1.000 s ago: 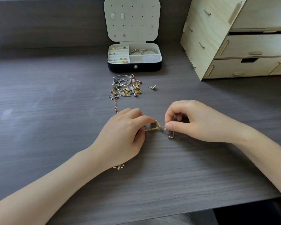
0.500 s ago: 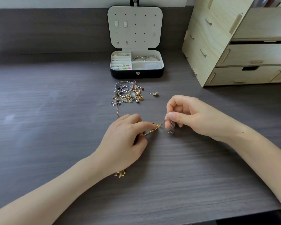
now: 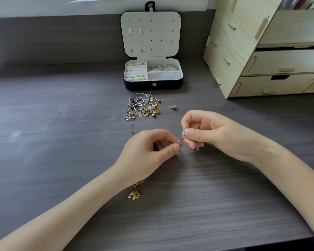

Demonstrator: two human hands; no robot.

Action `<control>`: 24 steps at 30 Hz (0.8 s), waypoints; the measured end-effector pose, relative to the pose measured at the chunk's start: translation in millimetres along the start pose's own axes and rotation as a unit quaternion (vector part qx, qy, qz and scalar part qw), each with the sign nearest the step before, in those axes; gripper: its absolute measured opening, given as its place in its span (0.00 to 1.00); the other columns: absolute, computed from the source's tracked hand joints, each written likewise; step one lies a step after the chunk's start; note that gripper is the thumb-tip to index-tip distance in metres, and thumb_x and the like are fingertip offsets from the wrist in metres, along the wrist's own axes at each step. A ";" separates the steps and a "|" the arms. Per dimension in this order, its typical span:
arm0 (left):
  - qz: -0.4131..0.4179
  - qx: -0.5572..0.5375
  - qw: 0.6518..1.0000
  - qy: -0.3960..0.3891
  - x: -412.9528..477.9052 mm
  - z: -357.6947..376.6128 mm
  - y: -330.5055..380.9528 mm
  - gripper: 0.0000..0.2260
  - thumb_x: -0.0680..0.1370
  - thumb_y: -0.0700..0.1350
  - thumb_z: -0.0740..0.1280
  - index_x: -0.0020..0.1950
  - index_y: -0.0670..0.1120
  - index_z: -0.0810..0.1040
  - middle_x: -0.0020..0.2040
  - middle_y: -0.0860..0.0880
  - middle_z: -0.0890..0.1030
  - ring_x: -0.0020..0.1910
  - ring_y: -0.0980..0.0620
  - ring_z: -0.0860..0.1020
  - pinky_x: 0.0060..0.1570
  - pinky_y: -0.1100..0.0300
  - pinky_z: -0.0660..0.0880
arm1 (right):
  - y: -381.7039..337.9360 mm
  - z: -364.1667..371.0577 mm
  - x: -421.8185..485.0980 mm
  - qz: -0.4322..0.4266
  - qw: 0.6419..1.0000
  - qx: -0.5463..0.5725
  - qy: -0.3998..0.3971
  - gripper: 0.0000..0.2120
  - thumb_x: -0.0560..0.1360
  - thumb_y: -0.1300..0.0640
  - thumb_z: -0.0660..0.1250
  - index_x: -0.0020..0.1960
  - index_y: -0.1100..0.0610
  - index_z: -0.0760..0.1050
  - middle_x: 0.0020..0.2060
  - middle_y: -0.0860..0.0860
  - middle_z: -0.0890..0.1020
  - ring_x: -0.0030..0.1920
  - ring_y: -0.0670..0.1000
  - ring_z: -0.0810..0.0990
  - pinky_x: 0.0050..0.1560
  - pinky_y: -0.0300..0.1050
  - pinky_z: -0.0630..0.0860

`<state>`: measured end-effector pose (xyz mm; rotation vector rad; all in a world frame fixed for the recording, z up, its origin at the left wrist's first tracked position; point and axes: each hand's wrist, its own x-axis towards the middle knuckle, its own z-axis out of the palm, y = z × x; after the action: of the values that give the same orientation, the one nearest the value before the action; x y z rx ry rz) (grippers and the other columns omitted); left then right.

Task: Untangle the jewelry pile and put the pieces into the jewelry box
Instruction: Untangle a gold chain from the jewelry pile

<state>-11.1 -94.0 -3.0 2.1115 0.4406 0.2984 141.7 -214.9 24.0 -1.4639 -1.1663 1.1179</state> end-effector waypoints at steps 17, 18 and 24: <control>-0.043 -0.069 0.997 -0.017 -2.4 -3.0 -0.3 0.06 0.70 0.54 0.65 0.43 0.57 0.80 0.35 0.47 0.80 0.34 0.52 0.72 0.38 0.55 0.68 | 2.6 12.3 -6.0 -0.030 0.941 -0.313 0.123 0.03 0.73 0.56 0.70 0.42 0.49 0.79 0.36 0.40 0.78 0.40 0.42 0.76 0.39 0.29 0.67; -0.042 -0.068 0.997 -0.016 -2.6 -2.6 0.1 0.06 0.70 0.54 0.65 0.43 0.57 0.80 0.35 0.48 0.80 0.34 0.51 0.72 0.38 0.54 0.69 | 1.8 13.4 -6.6 -0.028 0.939 -0.316 0.132 0.04 0.73 0.56 0.70 0.40 0.49 0.79 0.34 0.40 0.77 0.38 0.41 0.75 0.37 0.29 0.67; -0.027 -0.045 0.998 -0.017 -3.5 -1.7 1.8 0.08 0.69 0.57 0.65 0.44 0.58 0.80 0.36 0.47 0.80 0.38 0.41 0.75 0.41 0.45 0.73 | 1.4 19.4 -5.8 -0.013 0.937 -0.323 0.130 0.05 0.72 0.54 0.69 0.38 0.50 0.80 0.30 0.45 0.78 0.35 0.46 0.74 0.34 0.36 0.68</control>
<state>-14.5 -95.1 -0.7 2.0106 0.4553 0.2452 122.2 -218.5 20.2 -2.0096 -1.4240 0.5010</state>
